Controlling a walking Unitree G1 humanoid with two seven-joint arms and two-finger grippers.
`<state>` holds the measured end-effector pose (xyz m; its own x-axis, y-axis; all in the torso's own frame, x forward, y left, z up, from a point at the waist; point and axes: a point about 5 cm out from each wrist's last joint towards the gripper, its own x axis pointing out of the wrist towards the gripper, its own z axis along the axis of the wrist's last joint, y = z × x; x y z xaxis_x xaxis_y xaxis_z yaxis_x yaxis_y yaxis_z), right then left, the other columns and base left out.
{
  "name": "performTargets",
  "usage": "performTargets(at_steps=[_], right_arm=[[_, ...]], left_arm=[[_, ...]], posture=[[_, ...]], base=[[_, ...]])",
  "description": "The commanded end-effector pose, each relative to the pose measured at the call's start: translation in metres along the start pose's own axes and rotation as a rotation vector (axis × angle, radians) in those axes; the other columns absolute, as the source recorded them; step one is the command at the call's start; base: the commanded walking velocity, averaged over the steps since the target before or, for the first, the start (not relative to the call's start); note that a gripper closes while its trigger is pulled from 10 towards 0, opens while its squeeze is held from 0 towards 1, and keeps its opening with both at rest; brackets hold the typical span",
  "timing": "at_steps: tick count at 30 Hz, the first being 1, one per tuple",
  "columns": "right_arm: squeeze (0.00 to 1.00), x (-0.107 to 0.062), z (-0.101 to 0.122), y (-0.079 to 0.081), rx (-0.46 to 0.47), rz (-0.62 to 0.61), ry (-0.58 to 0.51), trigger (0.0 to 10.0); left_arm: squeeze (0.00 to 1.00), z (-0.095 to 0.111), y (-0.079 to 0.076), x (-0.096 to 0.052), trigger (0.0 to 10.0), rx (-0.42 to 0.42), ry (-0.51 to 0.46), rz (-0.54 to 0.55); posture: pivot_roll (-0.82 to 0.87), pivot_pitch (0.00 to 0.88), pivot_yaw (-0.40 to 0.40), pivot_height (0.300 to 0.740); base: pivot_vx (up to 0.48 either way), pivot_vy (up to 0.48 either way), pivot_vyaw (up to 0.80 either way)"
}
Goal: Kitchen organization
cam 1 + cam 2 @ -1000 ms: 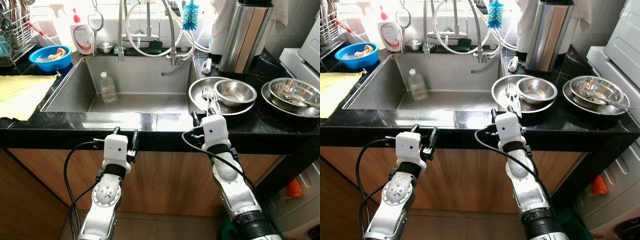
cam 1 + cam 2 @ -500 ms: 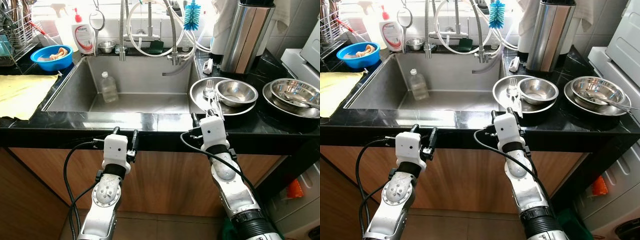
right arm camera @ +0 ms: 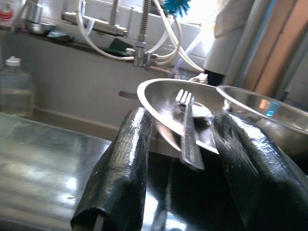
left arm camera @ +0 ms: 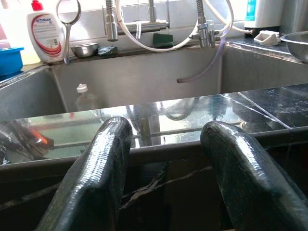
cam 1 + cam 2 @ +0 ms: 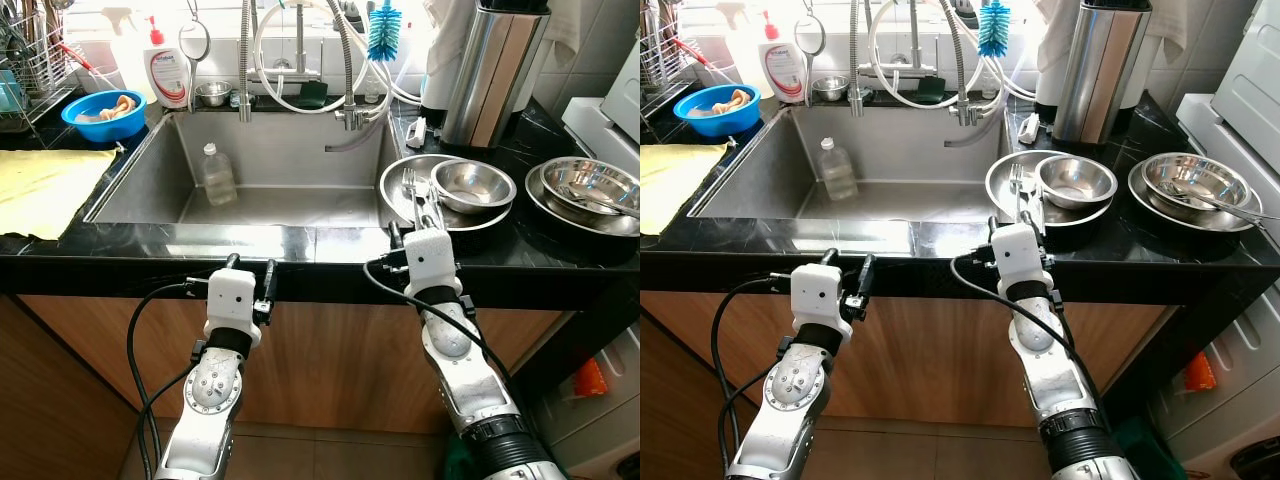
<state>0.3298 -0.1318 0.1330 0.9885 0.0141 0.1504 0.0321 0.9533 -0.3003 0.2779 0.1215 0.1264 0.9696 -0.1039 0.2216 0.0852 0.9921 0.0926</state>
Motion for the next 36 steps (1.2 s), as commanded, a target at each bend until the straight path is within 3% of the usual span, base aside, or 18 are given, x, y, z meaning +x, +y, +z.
performTargets(at_steps=[1, 14, 15, 16, 17, 18, 36], right_arm=[[0.00, 0.0007, 0.0052, -0.0022, 0.022, -0.040, -0.009, 10.0], [0.00, -0.0010, 0.0018, 0.0027, 0.038, -0.030, 0.020, 10.0], [0.00, -0.0008, 0.0017, 0.0025, 0.039, -0.030, 0.021, 9.5], [0.00, -0.0005, 0.0016, 0.0023, 0.038, -0.030, 0.021, 4.8], [0.00, -0.0005, 0.0017, 0.0023, 0.038, -0.029, 0.021, 1.3], [0.00, -0.0004, 0.0017, 0.0022, 0.039, -0.030, 0.021, 0.3], [0.00, 0.0006, 0.0017, 0.0016, 0.055, -0.033, 0.025, 0.0]], left_arm=[[0.00, -0.0008, 0.0012, -0.0006, 10.0, 0.002, 0.003, 0.004], [0.00, -0.0020, 0.0008, -0.0011, 10.0, 0.002, 0.010, 0.005], [0.00, -0.0021, 0.0009, -0.0010, 10.0, 0.002, 0.010, 0.005], [0.00, -0.0022, 0.0011, -0.0007, 10.0, 0.001, 0.010, 0.006], [0.00, -0.0022, 0.0011, -0.0006, 10.0, 0.001, 0.009, 0.007], [0.00, -0.0020, 0.0010, -0.0005, 10.0, 0.001, 0.009, 0.007], [0.00, -0.0014, 0.0008, 0.0004, 10.0, 0.000, 0.005, 0.006]], posture=[[-0.06, 0.000, -0.002, 0.740], [-0.06, 0.000, -0.003, 0.740], [-0.06, 0.000, -0.004, 0.740], [-0.06, 0.000, -0.004, 0.740], [-0.06, 0.000, -0.004, 0.740], [-0.06, 0.000, -0.004, 0.740], [-0.06, 0.000, -0.002, 0.740]], base=[[0.000, 0.000, 0.00], [0.000, 0.000, 0.00], [0.000, 0.000, 0.00], [0.000, 0.000, 0.00], [0.000, 0.000, 0.00], [0.000, 0.000, 0.00], [0.000, 0.000, 0.00]])
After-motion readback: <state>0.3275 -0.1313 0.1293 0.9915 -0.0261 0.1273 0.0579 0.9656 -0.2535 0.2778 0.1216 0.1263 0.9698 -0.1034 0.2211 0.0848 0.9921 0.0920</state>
